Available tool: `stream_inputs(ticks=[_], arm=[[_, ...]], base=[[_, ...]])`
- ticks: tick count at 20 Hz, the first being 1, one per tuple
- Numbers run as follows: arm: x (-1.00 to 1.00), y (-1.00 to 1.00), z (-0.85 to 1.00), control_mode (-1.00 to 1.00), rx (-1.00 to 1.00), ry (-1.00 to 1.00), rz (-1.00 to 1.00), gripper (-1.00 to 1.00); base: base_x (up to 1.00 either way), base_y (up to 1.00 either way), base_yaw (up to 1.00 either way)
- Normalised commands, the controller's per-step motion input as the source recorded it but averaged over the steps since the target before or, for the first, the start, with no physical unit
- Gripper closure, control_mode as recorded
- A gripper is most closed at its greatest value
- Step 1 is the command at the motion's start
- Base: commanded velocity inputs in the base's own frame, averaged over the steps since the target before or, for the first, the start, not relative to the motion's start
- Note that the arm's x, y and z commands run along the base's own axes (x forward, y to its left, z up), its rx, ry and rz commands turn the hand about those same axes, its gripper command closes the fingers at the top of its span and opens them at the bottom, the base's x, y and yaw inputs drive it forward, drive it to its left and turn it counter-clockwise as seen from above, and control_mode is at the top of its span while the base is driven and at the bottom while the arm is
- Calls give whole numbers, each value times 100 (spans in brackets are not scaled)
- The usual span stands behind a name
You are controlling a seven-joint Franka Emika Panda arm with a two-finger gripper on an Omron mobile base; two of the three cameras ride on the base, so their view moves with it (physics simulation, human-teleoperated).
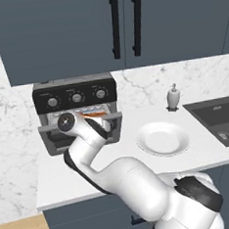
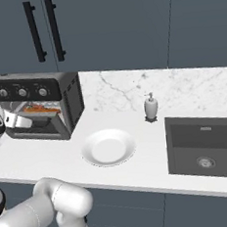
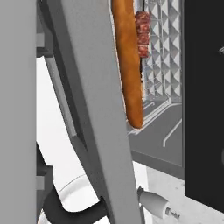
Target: Pick up the kebab skewer and baguette bread, and place them inside the toaster oven. Close the toaster oven door and start by setting the timer.
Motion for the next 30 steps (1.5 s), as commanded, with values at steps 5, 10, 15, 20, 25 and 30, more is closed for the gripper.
stream_inputs(ticks=[5, 10, 15, 20, 25, 30], arm=[[29, -30, 27, -100, 0, -11, 0, -100], [10, -28, 55, -100, 0, -6, 0, -100], [-3, -17, 53, -100, 0, -2, 1, -100], [-56, 0, 15, -100, 0, -1, 4, -100], [-97, 8, -11, -100, 0, -3, 9, -100], [-67, 1, -48, -100, 0, -11, 11, -100]], base=[[0, 0, 0], [0, 0, 0], [0, 0, 0], [0, 0, 0], [0, 0, 0], [0, 0, 0]])
